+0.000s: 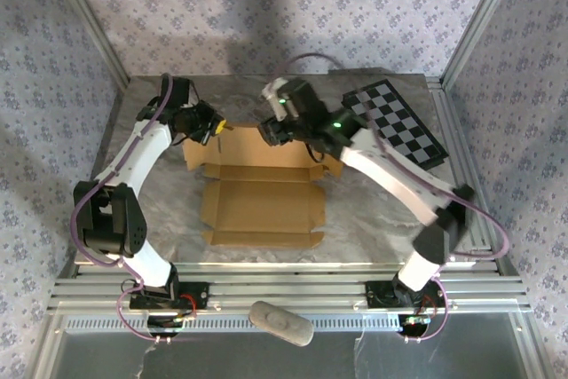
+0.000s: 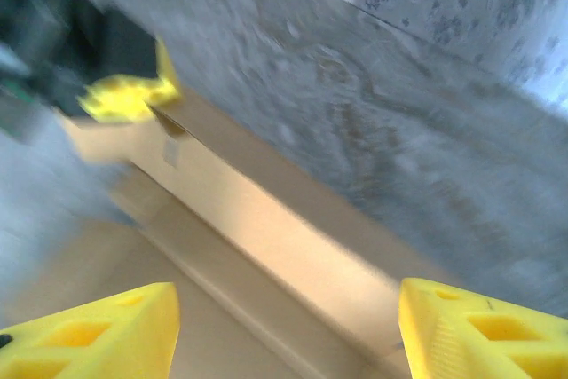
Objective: Fold the paper box
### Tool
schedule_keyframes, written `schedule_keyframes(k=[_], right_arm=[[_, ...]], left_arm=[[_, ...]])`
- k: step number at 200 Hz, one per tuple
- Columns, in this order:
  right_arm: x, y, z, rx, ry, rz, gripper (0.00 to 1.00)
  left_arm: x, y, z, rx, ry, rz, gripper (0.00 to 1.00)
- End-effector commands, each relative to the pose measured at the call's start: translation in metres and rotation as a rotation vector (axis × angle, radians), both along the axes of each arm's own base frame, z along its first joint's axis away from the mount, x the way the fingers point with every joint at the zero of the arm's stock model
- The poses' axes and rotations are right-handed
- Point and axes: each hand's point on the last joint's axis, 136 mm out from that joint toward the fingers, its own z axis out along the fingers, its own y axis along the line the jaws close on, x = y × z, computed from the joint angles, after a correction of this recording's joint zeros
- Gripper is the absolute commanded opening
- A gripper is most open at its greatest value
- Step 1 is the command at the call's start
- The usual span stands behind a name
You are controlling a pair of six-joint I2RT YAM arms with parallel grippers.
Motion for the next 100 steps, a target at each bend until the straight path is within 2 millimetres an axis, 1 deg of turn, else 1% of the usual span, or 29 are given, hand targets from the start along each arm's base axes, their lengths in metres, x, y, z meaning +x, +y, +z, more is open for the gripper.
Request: schedule_keyframes(k=[1, 6, 11, 19, 23, 38, 60, 78, 86, 100], right_arm=[[-0.011, 0.001, -0.016, 0.502, 0.471, -0.242, 0.68], [-0.009, 0.003, -0.020, 0.571, 0.540, -0.270, 0.68], [-0.004, 0.002, -0.029, 0.637, 0.617, -0.320, 0.68], [0.005, 0.006, -0.037, 0.731, 0.701, -0.357, 0.68], [0.010, 0.008, -0.039, 0.774, 0.729, -0.370, 0.68], [0.027, 0.013, -0.055, 0.876, 0.832, -0.451, 0.66], [0.043, 0.025, -0.076, 0.964, 0.930, -0.556, 0.65], [0.055, 0.036, -0.086, 1.057, 0.964, -0.608, 0.64], [0.061, 0.039, -0.086, 1.108, 0.961, -0.620, 0.64], [0.072, 0.040, -0.090, 1.176, 0.944, -0.655, 0.63]], left_arm=[[0.012, 0.000, 0.034, -0.052, -0.107, 0.046, 0.00], [0.012, -0.001, 0.033, -0.054, -0.106, 0.046, 0.00], [0.013, -0.001, 0.033, -0.056, -0.107, 0.046, 0.00], [0.013, -0.001, 0.032, -0.057, -0.105, 0.047, 0.00], [0.013, -0.001, 0.032, -0.058, -0.106, 0.048, 0.00], [0.015, -0.002, 0.029, -0.067, -0.105, 0.052, 0.00], [0.018, -0.003, 0.029, -0.078, -0.118, 0.058, 0.00], [0.020, -0.002, 0.029, -0.082, -0.123, 0.062, 0.00], [0.020, -0.002, 0.029, -0.084, -0.125, 0.063, 0.00], [0.019, -0.003, 0.030, -0.088, -0.127, 0.061, 0.00]])
